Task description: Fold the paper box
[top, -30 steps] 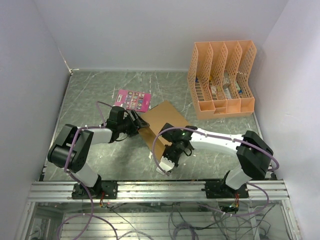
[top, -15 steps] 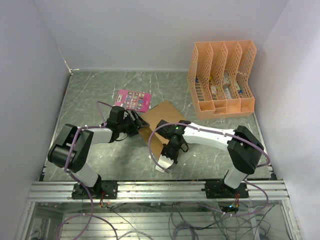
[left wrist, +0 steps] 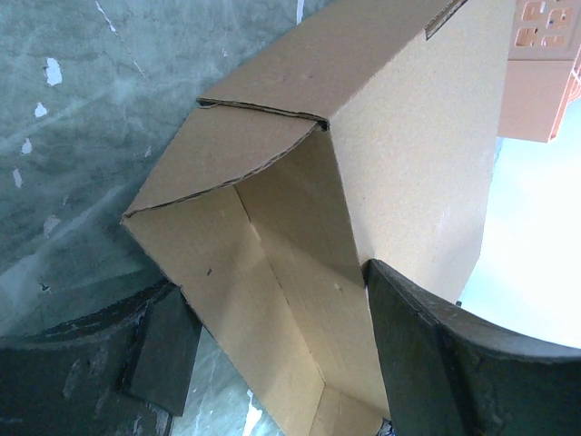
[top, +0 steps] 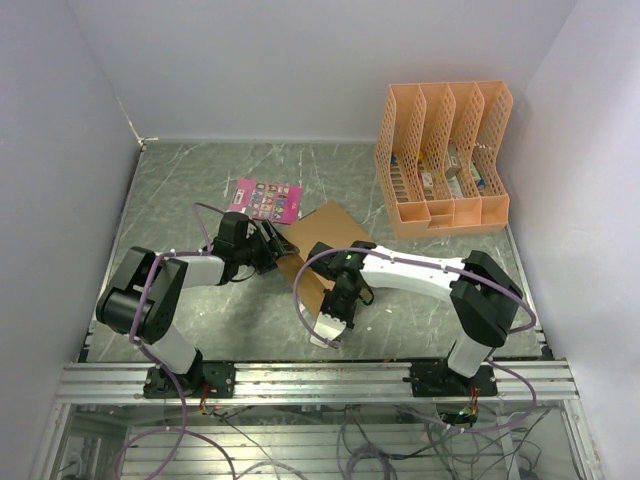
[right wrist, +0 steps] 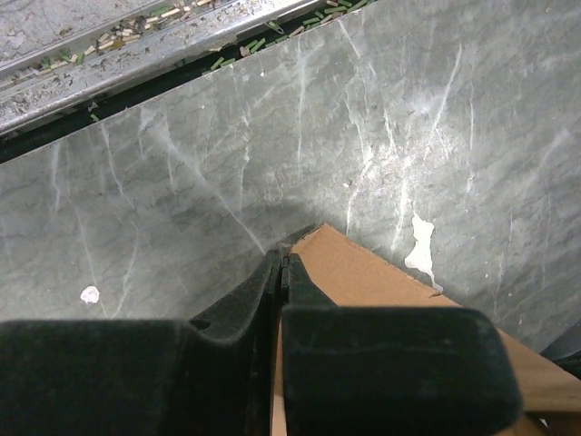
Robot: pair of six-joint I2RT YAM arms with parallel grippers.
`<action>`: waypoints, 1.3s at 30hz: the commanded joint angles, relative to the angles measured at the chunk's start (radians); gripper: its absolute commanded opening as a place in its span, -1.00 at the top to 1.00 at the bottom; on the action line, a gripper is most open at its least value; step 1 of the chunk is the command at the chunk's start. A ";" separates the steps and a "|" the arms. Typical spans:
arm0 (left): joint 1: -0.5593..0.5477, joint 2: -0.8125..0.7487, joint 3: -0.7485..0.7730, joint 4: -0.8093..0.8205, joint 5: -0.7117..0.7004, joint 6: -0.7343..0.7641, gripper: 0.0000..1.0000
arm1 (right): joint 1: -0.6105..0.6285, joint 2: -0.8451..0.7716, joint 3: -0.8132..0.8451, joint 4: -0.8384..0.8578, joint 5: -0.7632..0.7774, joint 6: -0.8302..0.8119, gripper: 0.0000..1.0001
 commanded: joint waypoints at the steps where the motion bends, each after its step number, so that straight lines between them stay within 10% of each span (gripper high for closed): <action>1: 0.016 0.068 -0.027 -0.151 -0.115 0.071 -0.55 | 0.017 0.032 0.027 -0.093 -0.014 -0.012 1.00; 39: 0.017 0.078 -0.034 -0.141 -0.107 0.071 -0.55 | -0.025 0.096 0.128 -0.205 -0.041 -0.135 1.00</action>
